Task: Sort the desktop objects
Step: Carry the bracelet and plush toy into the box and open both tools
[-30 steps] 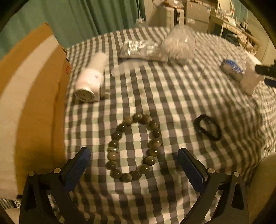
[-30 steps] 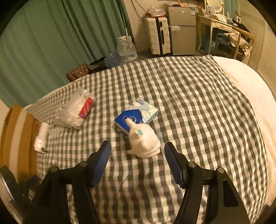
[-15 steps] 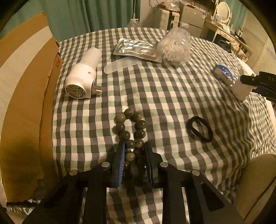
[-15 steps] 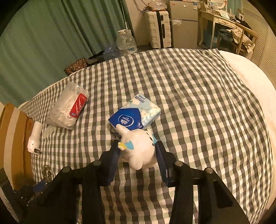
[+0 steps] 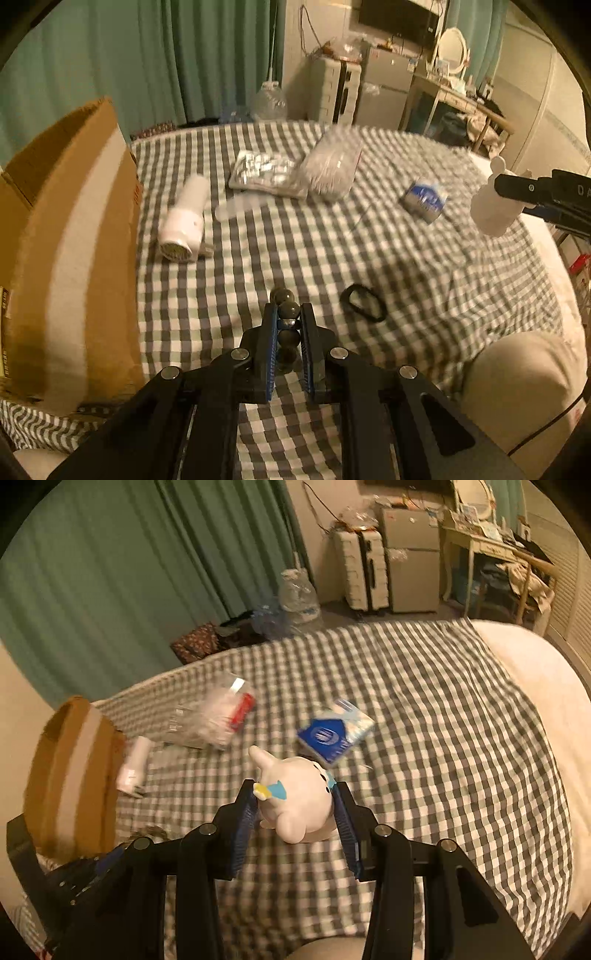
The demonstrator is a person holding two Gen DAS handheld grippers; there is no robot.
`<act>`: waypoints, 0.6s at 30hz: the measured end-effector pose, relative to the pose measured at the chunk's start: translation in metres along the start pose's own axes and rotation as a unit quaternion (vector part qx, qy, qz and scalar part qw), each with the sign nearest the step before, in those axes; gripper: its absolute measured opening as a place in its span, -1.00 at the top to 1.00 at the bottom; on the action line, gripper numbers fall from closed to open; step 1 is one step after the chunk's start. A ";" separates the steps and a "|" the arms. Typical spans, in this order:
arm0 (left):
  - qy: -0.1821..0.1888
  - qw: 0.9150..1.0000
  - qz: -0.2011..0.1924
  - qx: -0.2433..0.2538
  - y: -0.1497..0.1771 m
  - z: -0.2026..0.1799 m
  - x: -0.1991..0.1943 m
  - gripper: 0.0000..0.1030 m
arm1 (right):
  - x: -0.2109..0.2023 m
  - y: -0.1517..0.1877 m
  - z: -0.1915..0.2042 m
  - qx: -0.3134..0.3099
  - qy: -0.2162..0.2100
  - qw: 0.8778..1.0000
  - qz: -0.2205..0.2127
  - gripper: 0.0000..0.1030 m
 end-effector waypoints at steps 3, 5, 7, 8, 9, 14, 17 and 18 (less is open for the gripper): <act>0.006 1.000 -0.017 0.001 -0.008 -0.002 -0.016 0.78 | -0.024 -0.003 0.015 -0.011 -0.016 1.000 -0.017 0.19; 0.006 1.000 -0.026 0.001 -0.012 -0.003 -0.024 0.78 | -0.037 -0.003 0.022 -0.018 -0.023 0.999 -0.026 0.19; 0.009 0.999 -0.032 0.001 -0.016 -0.005 -0.033 0.78 | -0.048 -0.003 0.029 -0.023 -0.029 0.999 -0.033 0.19; 0.010 0.999 -0.039 0.000 -0.018 -0.006 -0.040 0.78 | -0.054 -0.003 0.034 -0.027 -0.034 0.998 -0.034 0.19; 0.013 0.999 -0.042 0.000 -0.020 -0.007 -0.045 0.78 | -0.059 -0.003 0.037 -0.028 -0.036 0.998 -0.038 0.19; 0.009 0.998 -0.063 -0.001 -0.033 -0.006 -0.072 0.78 | -0.082 -0.001 0.058 -0.051 -0.044 0.996 -0.050 0.19; 0.011 0.997 -0.080 -0.004 -0.043 -0.003 -0.092 0.78 | -0.098 0.000 0.074 -0.067 -0.052 0.995 -0.060 0.19; 0.011 0.996 -0.085 -0.005 -0.046 -0.001 -0.098 0.78 | -0.101 0.000 0.079 -0.073 -0.056 0.994 -0.062 0.19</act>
Point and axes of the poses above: each gripper's, at about its wrist camera, not at the fingertips, and x roughly the way its jaws point, z to its left, y to its underside, the point moved 1 cm from there along x, roughly the way its jaws point, and after that the axes turned 9 degrees about y, right-handed, at the moved point
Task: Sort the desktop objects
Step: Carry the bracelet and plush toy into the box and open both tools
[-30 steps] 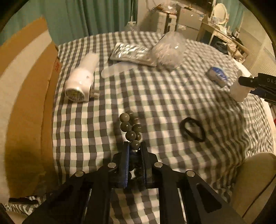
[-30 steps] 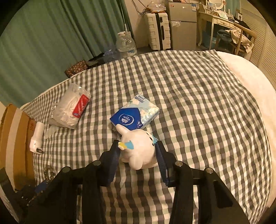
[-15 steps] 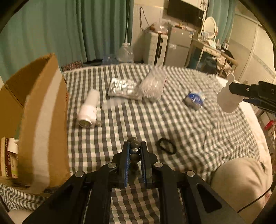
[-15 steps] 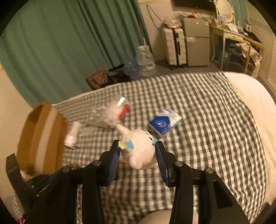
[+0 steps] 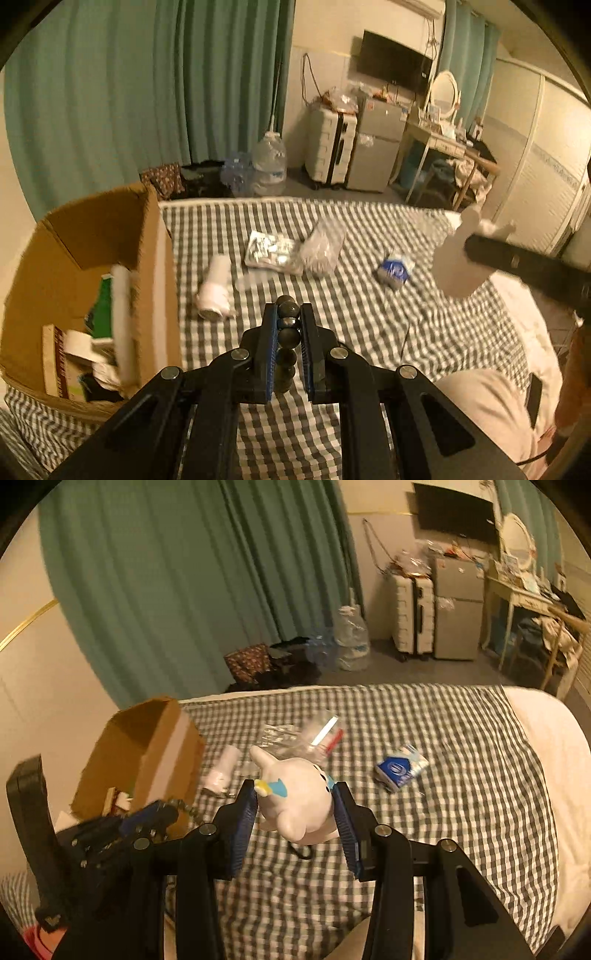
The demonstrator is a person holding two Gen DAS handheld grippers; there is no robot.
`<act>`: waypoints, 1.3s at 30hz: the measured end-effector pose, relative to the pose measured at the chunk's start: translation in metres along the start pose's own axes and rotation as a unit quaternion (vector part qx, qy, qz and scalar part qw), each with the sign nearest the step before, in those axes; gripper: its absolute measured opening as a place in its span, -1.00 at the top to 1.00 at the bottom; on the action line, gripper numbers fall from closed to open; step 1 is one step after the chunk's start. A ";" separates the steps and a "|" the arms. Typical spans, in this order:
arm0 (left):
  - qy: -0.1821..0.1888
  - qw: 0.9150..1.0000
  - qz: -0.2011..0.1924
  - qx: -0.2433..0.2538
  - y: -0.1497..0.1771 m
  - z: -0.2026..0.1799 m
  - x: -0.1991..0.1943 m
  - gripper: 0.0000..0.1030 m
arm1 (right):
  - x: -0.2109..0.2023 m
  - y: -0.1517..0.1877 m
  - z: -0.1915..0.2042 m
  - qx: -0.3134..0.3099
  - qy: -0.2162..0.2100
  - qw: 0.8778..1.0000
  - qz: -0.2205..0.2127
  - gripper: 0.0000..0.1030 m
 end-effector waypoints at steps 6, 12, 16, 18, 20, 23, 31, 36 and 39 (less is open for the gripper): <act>-0.017 0.999 -0.037 -0.013 -0.028 0.024 -0.040 0.78 | -0.017 -0.010 0.042 -0.033 -0.024 0.999 -0.016 0.19; -0.056 0.996 -0.063 -0.025 -0.045 0.065 -0.077 0.78 | -0.019 -0.016 0.099 -0.081 -0.059 0.995 -0.019 0.19; -0.079 0.993 -0.069 -0.051 -0.045 0.106 -0.091 0.78 | -0.007 -0.017 0.141 -0.109 -0.084 0.990 -0.008 0.19; -0.091 0.992 -0.062 -0.060 -0.040 0.125 -0.092 0.78 | 0.000 -0.016 0.162 -0.123 -0.100 0.987 0.001 0.19; -0.100 0.991 -0.054 -0.069 -0.034 0.141 -0.091 0.78 | 0.011 -0.015 0.184 -0.138 -0.113 0.984 0.012 0.19; -0.107 0.989 -0.039 -0.090 -0.022 0.169 -0.085 0.78 | 0.028 -0.011 0.208 -0.153 -0.127 0.980 0.029 0.19; -0.111 0.986 -0.005 -0.126 0.007 0.212 -0.064 0.78 | 0.070 0.014 0.253 -0.180 -0.135 0.971 0.076 0.19; -0.111 0.985 -0.001 -0.130 0.012 0.218 -0.060 0.75 | 0.086 0.015 0.261 -0.185 -0.127 0.970 0.090 0.19; -0.122 0.984 -0.002 -0.128 0.012 0.220 -0.061 0.35 | 0.086 0.014 0.263 -0.181 -0.126 0.972 0.084 0.10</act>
Point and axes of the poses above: each gripper's, at about its wrist camera, not at the fingertips, and x roughly the way its jaws point, z to its left, y to its underside, the point moved 1 cm from there along x, roughly the way its jaws point, and after that the axes turned 9 degrees about y, right-handed, at the moved point
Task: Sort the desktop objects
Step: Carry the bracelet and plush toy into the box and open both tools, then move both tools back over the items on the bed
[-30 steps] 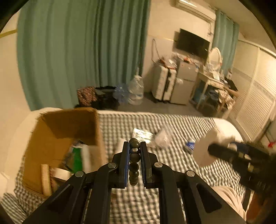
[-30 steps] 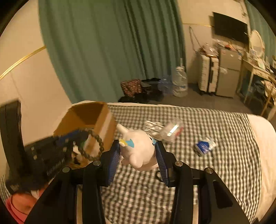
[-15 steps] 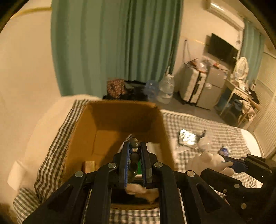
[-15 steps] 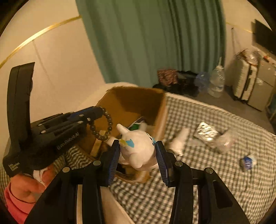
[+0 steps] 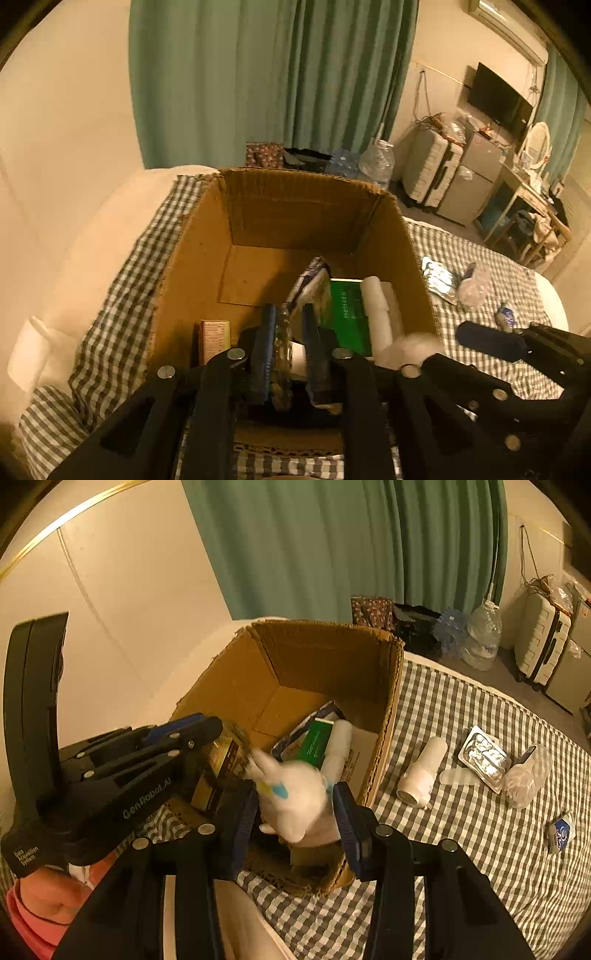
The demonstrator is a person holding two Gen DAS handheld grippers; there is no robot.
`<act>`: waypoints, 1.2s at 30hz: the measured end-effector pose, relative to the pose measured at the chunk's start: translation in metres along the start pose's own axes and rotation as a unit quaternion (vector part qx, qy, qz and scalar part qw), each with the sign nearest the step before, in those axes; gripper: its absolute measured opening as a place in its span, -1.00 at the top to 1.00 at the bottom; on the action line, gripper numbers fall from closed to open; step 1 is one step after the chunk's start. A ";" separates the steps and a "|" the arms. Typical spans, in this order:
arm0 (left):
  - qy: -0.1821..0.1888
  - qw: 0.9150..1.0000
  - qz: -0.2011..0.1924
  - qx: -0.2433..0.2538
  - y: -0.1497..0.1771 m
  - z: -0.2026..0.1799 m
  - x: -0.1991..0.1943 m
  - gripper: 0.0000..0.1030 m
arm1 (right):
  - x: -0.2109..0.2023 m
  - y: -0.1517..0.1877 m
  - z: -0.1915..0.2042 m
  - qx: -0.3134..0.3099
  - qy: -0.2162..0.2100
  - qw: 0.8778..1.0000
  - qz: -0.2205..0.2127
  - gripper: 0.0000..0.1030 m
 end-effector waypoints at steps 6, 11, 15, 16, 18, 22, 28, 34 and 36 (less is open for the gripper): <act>-0.013 1.000 -0.017 -0.004 0.000 -0.002 -0.012 -0.44 | -0.013 -0.002 -0.009 0.012 0.011 1.000 -0.023 -0.06; -0.009 1.000 -0.024 0.000 0.001 -0.019 -0.023 -0.66 | -0.033 -0.001 -0.042 0.046 0.035 0.997 -0.042 -0.07; 0.014 1.000 -0.024 0.007 0.005 -0.053 -0.030 -0.84 | -0.058 0.007 -0.083 0.081 0.069 0.993 -0.057 -0.08; 0.023 0.999 -0.024 0.012 0.007 -0.065 -0.031 -0.86 | -0.066 0.010 -0.096 0.093 0.077 0.991 -0.063 -0.08; 0.039 0.999 -0.021 0.023 0.011 -0.090 -0.031 -0.96 | -0.083 0.018 -0.121 0.116 0.099 0.985 -0.076 -0.14; 0.080 0.995 0.003 0.053 0.031 -0.146 -0.015 -1.00 | -0.113 0.039 -0.171 0.155 0.147 0.973 -0.088 -0.23; 0.100 0.989 0.072 0.079 0.078 -0.218 0.041 -1.00 | -0.128 0.081 -0.233 0.204 0.189 0.957 -0.078 -0.23; 0.077 0.984 0.110 0.121 0.115 -0.262 0.087 -1.00 | -0.122 0.117 -0.278 0.245 0.204 0.946 -0.064 -0.23; 0.075 0.982 0.121 0.123 0.122 -0.270 0.104 -1.00 | -0.117 0.126 -0.290 0.254 0.213 0.942 -0.059 -0.23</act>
Point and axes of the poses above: each gripper's, at about its wrist camera, not at the fingertips, and x roughly the way its jaws point, z to its left, y to its underside, the point moved 1 cm from there along x, roughly the way its jaws point, and after that the axes turned 9 degrees about y, right-handed, at the moved point
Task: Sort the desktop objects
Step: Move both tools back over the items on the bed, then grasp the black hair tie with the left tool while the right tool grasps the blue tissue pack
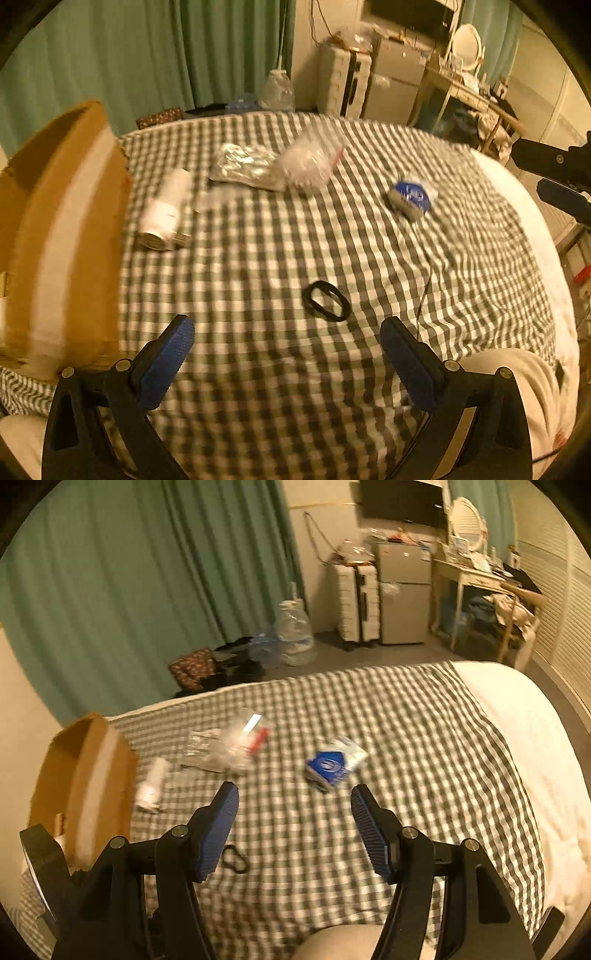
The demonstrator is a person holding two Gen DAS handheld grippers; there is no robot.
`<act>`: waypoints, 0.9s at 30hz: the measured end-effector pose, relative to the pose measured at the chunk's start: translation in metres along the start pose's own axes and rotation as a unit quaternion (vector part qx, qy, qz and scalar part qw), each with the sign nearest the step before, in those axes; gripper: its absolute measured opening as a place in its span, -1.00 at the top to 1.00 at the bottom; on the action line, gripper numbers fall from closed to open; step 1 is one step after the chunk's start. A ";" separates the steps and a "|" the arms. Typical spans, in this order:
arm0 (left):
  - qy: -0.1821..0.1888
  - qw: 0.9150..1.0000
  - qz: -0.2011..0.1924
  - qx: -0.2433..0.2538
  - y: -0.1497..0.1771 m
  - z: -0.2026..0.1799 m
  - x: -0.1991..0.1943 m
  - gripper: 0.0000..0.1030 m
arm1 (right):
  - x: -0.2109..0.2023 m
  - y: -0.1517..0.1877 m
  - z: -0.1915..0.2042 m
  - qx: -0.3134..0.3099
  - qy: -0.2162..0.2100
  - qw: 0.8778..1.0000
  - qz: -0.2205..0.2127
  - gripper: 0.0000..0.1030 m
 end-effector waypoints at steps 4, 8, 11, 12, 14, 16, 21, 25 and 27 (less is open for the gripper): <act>-0.002 1.000 0.022 -0.006 0.002 -0.006 0.032 -1.00 | 0.026 0.007 -0.017 0.015 -0.008 1.000 0.023 -0.23; 0.003 0.999 0.028 -0.016 0.004 -0.005 0.064 -1.00 | 0.047 0.014 -0.022 0.015 -0.011 0.999 0.042 -0.23; 0.005 0.999 0.040 -0.035 0.007 0.001 0.087 -1.00 | 0.059 0.018 -0.028 0.022 -0.013 0.998 0.049 -0.23; 0.007 0.998 0.040 -0.038 0.009 0.003 0.093 -1.00 | 0.063 0.020 -0.030 0.025 -0.014 0.998 0.053 -0.23; 0.002 1.000 0.021 -0.014 0.012 0.000 0.095 -0.99 | 0.073 0.023 -0.032 0.027 -0.012 0.998 0.059 -0.23; 0.000 1.000 0.010 0.024 0.015 -0.005 0.095 -0.92 | 0.082 0.024 -0.034 0.029 -0.008 0.997 0.065 -0.23; 0.019 0.998 -0.015 0.052 0.012 -0.005 0.084 0.74 | 0.102 0.022 -0.039 0.039 -0.007 0.996 0.076 -0.23; 0.042 0.998 -0.011 0.034 0.006 0.004 0.083 0.86 | 0.118 0.016 -0.037 0.047 -0.013 0.995 0.087 -0.23; 0.035 0.998 -0.019 0.043 0.002 0.005 0.080 0.90 | 0.129 0.012 -0.033 0.052 -0.017 0.994 0.095 -0.23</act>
Point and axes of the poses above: each gripper's, at about its wrist camera, not at the fingertips, and x roughly the way its jaws point, z to its left, y to its underside, the point moved 1 cm from there along x, roughly the way its jaws point, and after that the axes turned 9 degrees about y, right-handed, at the moved point
